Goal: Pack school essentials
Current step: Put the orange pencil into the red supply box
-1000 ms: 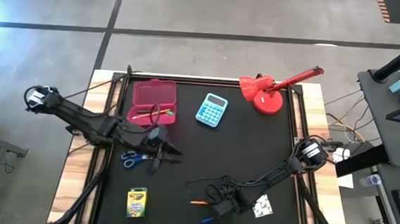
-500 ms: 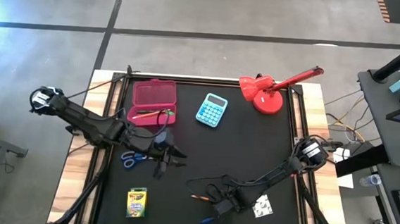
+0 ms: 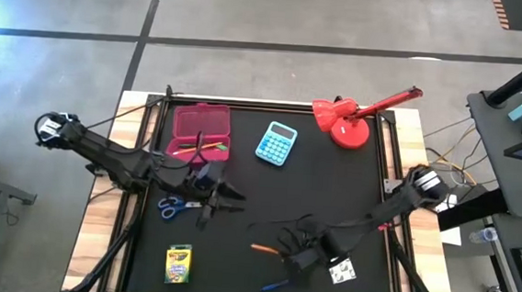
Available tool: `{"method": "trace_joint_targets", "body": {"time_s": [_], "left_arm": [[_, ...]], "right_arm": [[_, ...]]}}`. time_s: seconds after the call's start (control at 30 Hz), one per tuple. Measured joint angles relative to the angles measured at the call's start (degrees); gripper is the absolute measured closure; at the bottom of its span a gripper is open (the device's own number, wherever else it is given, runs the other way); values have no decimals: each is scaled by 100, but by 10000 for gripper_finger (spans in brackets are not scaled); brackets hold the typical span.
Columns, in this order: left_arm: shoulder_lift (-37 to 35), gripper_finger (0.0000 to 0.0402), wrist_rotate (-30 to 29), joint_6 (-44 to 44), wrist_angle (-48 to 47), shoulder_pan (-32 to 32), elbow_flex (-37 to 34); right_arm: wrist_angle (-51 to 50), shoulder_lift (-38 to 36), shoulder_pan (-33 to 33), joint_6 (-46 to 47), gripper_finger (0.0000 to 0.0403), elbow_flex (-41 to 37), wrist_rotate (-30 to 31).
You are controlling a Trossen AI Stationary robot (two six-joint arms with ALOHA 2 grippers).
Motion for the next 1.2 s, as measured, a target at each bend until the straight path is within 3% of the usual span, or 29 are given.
{"method": "trace_joint_targets", "body": {"time_s": [0.33, 0.57, 0.77, 0.93, 1.07, 1.2], "left_arm": [[-427, 262, -1541, 1483, 72, 83, 19], [-631, 252, -1647, 2468, 897, 267, -14], [-493, 206, -1754, 3113, 1724, 376, -31], [-394, 177, -2778, 3277, 2387, 491, -32], [-361, 174, -2653, 3024, 2863, 632, -12], [-204, 173, -2023, 2607, 3204, 783, -13]], "right_arm": [[-456, -1466, -266, -22, 390, -15, 1532], [-260, -2235, -731, -846, 390, 2, 2413], [686, -2617, -1315, -2093, 390, 6, 2578], [1955, -2714, -1737, -3403, 390, 6, 2557], [2902, -2724, -2048, -4245, 390, 9, 2539], [3727, -2703, -2340, -4589, 390, 9, 2116]]}}
